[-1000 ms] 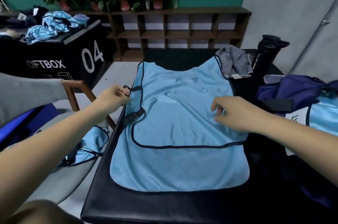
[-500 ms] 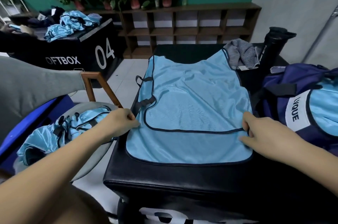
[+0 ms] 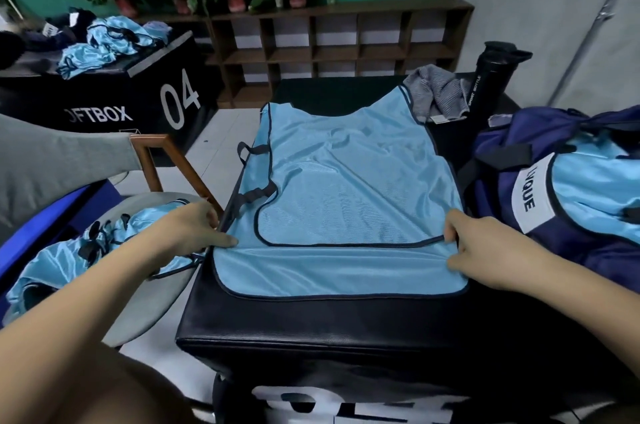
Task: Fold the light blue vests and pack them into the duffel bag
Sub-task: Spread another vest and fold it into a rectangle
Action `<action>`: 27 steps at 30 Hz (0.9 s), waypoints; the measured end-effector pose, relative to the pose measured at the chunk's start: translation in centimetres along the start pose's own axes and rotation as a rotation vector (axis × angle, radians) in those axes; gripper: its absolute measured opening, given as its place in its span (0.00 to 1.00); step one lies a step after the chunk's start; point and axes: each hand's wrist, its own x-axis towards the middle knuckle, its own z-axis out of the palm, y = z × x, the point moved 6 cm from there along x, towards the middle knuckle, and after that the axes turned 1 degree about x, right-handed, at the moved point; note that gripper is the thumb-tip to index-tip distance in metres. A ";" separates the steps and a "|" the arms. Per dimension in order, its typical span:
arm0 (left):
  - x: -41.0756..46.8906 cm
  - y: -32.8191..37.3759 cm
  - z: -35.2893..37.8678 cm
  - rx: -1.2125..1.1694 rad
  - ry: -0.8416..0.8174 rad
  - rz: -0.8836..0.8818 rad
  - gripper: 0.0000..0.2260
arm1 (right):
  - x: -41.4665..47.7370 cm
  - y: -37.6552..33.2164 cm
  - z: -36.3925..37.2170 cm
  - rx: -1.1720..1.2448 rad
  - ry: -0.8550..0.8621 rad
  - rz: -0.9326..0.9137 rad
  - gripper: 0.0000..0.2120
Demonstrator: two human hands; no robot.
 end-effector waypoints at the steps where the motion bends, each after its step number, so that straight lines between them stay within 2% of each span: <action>1: -0.1 0.0 -0.1 0.032 0.006 -0.001 0.23 | -0.1 0.0 0.0 0.014 -0.020 -0.003 0.14; 5: -0.2 0.4 -1.1 0.176 0.079 0.060 0.22 | -0.4 0.1 -0.1 0.031 -0.043 -0.009 0.13; 9: -1.5 3.0 -1.0 0.165 0.245 0.308 0.14 | -0.2 -0.3 -1.0 0.051 0.156 -0.074 0.10; 11: -2.4 5.0 -0.6 0.134 0.305 0.455 0.12 | -0.2 -1.0 -1.4 -0.030 0.261 -0.153 0.09; 14: -3.2 7.3 0.8 0.122 0.245 0.706 0.09 | 0.1 -2.2 -0.9 -0.182 0.334 -0.306 0.09; 16: -3.1 8.0 2.2 0.164 0.186 0.809 0.09 | 0.6 -2.2 -0.3 -0.278 0.354 -0.356 0.11; 19: -2.9 8.6 3.5 0.208 0.182 0.860 0.11 | 1.1 -2.0 -0.2 -0.335 0.380 -0.372 0.09; 24: -2.8 9.8 4.1 0.300 0.202 0.919 0.08 | 1.4 -2.2 0.0 -0.370 0.346 -0.401 0.04; 27: -2.6 10.2 4.2 0.372 0.247 0.924 0.05 | 1.6 -2.2 0.0 -0.389 0.380 -0.413 0.05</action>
